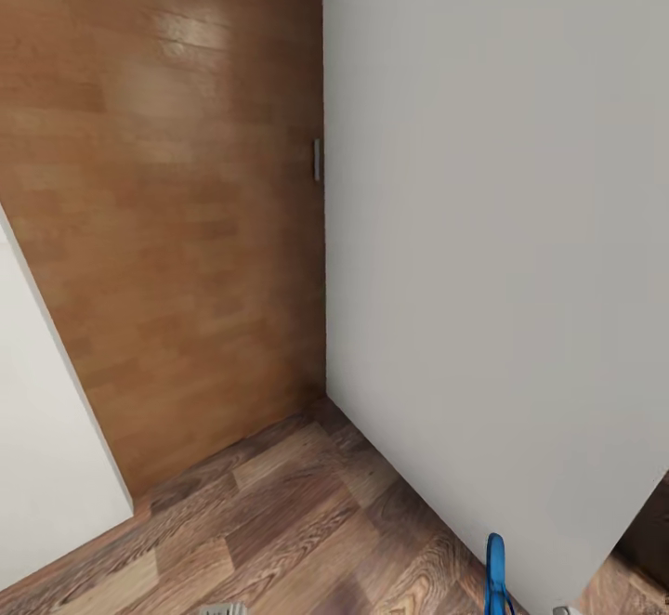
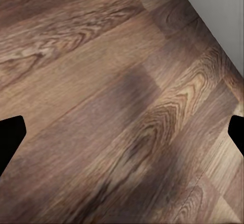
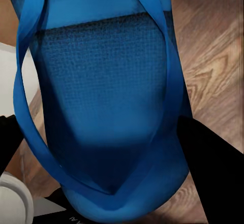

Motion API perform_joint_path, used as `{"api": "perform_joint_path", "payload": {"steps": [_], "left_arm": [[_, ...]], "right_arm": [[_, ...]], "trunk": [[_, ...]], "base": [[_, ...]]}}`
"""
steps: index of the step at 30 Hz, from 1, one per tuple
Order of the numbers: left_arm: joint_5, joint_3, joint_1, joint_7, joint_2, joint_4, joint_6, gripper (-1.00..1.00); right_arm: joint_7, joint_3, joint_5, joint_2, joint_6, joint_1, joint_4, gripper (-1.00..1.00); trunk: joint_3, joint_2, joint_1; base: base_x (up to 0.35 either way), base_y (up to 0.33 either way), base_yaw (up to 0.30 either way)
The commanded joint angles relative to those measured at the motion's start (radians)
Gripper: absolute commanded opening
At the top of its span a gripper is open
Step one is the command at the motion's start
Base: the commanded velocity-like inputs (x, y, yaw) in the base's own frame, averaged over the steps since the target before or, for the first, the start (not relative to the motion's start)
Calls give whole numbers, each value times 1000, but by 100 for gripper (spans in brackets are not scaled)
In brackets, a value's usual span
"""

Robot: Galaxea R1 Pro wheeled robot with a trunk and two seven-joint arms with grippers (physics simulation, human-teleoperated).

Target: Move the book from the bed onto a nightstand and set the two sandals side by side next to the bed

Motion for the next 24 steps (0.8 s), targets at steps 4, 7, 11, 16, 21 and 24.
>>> {"api": "perform_joint_path", "payload": {"steps": [4,7,11,16,21,24], "left_arm": [[9,-9,-1,-3,1,1,-4,100],[9,-9,-1,-3,1,1,-4,100],[9,-9,-1,-3,1,1,-4,100],[9,-9,-1,-3,1,1,-4,100],[9,-9,-1,-3,1,1,-4,100],[9,-9,-1,-3,1,1,-4,100]], "right_arm": [[4,-8,3,0,1,-2,4,-100],[4,-8,3,0,1,-2,4,-100],[4,-8,3,0,1,-2,4,-100],[4,-8,3,0,1,-2,4,-100],[4,-8,3,0,1,-2,4,-100],[4,-8,3,0,1,-2,4,-100]], "trunk": [[-1,0,0],[-1,0,0],[-1,0,0],[-1,0,0],[-1,0,0],[-1,0,0]], "base": [[0,0,-230],[0,0,-229],[0,0,-229],[0,0,-229],[0,0,-229],[0,0,-230]]}}
